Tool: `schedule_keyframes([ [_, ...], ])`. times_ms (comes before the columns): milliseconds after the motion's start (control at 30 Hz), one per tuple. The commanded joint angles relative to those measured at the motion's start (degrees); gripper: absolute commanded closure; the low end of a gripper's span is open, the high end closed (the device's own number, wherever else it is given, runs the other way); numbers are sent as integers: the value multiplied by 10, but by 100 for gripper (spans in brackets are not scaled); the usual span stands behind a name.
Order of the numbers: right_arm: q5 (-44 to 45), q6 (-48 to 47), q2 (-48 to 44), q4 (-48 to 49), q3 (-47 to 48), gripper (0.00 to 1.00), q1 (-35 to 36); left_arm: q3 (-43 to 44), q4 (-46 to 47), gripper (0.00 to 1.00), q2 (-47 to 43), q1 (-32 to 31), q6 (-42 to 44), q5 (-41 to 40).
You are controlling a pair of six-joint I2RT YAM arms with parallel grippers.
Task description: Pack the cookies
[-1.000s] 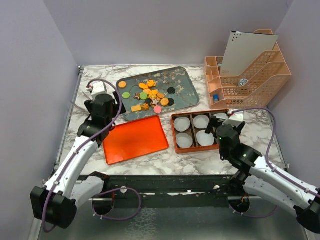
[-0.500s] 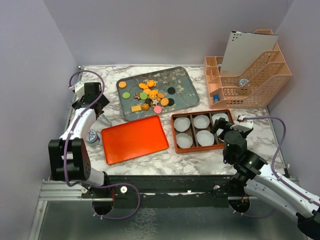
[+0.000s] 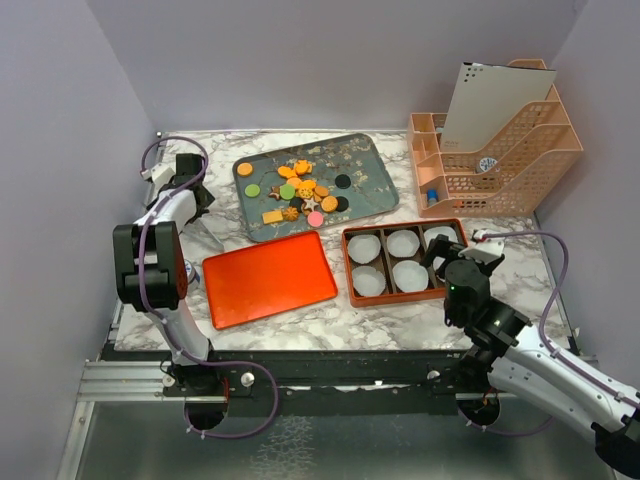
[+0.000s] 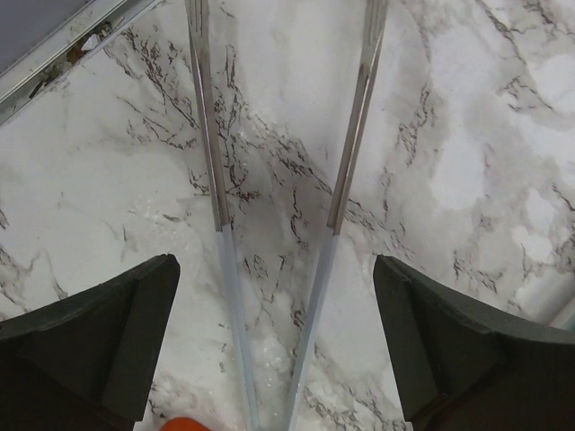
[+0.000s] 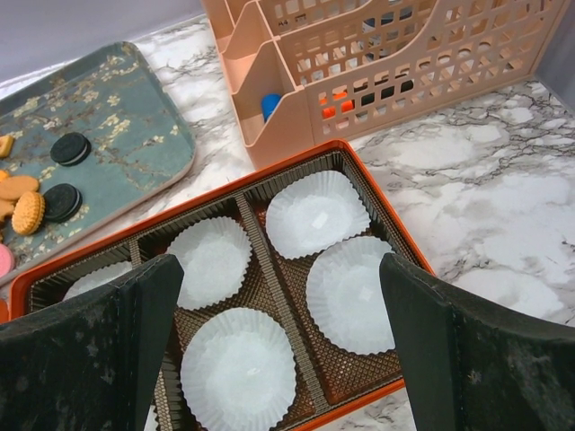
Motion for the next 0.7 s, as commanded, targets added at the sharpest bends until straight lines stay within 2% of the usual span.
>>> schedule_keyframes([
  [0, 27, 4, 15, 15, -6, 0, 0, 30, -35, 1, 38, 10, -21, -40],
  [467, 25, -7, 39, 30, -6, 0, 0, 86, -39, 1, 128, 33, 5, -5],
  [667, 25, -9, 53, 35, -4, 0, 0, 101, -38, 8, 150, 41, 21, 11],
])
